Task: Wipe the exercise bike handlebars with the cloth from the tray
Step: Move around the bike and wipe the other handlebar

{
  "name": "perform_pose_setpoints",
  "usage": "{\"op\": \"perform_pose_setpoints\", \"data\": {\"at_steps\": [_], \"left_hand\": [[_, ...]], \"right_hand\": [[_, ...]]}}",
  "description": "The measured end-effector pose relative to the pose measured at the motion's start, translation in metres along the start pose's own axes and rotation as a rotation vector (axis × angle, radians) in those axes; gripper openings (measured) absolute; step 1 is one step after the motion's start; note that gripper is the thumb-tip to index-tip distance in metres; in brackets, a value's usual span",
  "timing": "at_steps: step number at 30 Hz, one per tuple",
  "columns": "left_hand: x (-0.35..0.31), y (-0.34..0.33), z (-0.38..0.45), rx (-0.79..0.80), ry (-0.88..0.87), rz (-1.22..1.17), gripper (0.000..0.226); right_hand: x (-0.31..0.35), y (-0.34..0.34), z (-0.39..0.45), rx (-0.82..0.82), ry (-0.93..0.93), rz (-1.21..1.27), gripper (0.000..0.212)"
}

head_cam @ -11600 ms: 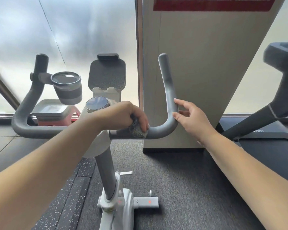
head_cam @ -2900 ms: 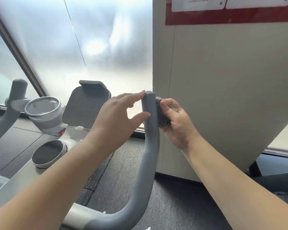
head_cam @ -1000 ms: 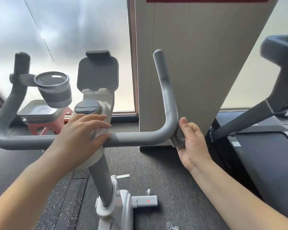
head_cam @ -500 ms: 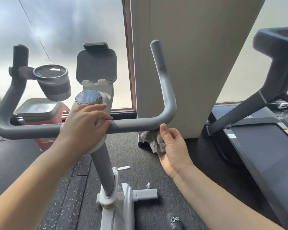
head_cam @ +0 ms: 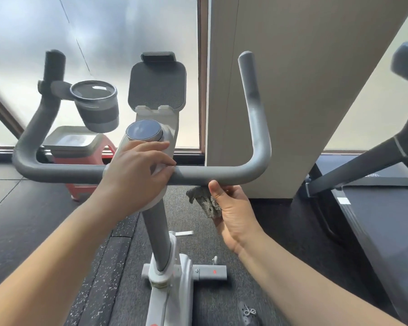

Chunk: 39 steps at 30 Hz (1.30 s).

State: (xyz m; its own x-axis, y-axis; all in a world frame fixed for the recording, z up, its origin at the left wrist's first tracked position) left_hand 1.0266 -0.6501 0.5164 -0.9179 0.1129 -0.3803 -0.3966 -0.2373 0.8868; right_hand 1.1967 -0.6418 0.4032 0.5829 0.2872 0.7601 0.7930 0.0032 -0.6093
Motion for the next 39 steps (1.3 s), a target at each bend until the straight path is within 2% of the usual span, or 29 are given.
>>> {"op": "perform_pose_setpoints", "data": {"at_steps": [3,4,6,10,14,17,21,24,30,37,39], "left_hand": [[0.000,0.000,0.000,-0.002,0.003,0.002,0.014],[0.000,0.001,0.000,-0.003,0.002,0.001,0.014],[0.000,0.001,0.000,-0.006,-0.007,0.001,0.014],[0.000,0.002,0.000,-0.013,-0.022,0.003,0.013],[-0.001,0.001,0.000,-0.009,-0.038,0.016,0.013],[-0.001,0.001,0.000,-0.017,-0.037,0.015,0.013],[0.001,0.001,0.000,-0.016,-0.044,0.015,0.013],[0.002,0.000,0.000,-0.014,-0.050,0.011,0.013],[0.002,0.000,-0.001,-0.010,-0.034,0.019,0.015],[-0.001,0.000,0.000,-0.014,-0.020,0.038,0.014],[-0.001,0.000,0.000,-0.011,-0.016,0.035,0.014]], "right_hand": [[-0.011,-0.012,0.008,0.074,0.033,0.005,0.088],[-0.015,-0.017,0.010,0.097,0.027,-0.002,0.093],[-0.022,-0.030,0.009,0.163,0.011,-0.039,0.082],[-0.029,-0.050,0.008,0.282,-0.010,-0.099,0.029],[-0.023,-0.055,0.006,0.344,-0.020,-0.132,0.024],[-0.015,-0.050,0.002,0.326,-0.022,-0.162,0.032],[-0.007,-0.033,-0.004,0.261,-0.014,-0.188,0.028],[0.002,-0.014,-0.006,0.183,-0.007,-0.124,0.045],[0.031,0.018,-0.007,0.115,0.039,-0.087,0.058],[0.071,0.053,-0.005,0.004,0.127,-0.059,0.037],[0.087,0.062,-0.008,-0.088,0.230,-0.219,0.036]]}}
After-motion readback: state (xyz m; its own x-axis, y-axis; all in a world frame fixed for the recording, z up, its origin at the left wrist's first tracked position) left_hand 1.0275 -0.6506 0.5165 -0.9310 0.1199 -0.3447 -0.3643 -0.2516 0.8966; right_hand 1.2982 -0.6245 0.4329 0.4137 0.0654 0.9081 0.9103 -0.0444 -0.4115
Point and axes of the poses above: each hand's wrist, its own z-axis towards the middle knuckle, its own y-axis out of the back of the hand, x = y × z, the point moved 6 cm from there along z, towards the middle knuckle, and after that the axes turned 3 degrees about x, right-handed, at the moved point
